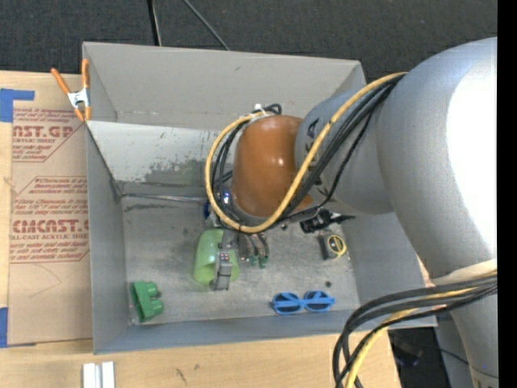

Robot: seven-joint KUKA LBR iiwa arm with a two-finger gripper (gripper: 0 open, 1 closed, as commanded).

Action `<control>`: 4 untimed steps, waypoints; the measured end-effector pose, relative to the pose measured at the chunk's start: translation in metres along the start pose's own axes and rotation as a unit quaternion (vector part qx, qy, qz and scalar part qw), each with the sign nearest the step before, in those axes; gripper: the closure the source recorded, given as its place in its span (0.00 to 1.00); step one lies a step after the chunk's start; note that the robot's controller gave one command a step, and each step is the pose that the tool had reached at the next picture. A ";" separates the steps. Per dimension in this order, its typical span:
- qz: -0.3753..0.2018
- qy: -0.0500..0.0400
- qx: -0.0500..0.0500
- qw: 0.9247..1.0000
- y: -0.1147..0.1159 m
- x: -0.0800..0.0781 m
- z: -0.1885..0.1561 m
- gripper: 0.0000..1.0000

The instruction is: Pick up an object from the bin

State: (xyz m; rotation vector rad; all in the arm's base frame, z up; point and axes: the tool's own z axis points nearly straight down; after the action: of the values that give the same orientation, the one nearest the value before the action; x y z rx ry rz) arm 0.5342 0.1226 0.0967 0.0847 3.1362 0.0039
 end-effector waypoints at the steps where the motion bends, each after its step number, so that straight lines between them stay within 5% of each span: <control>1: 0.078 0.003 0.001 0.997 -0.010 0.009 0.028 0.00; 4: 0.078 0.002 -0.001 0.997 -0.008 0.009 0.028 0.00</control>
Offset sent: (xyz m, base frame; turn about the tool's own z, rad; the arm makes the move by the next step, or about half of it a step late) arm -0.0094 -0.0098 -0.0267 0.1564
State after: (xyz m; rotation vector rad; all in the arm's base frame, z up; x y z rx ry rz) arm 0.5249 0.1152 0.0688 0.3279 3.1249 0.0088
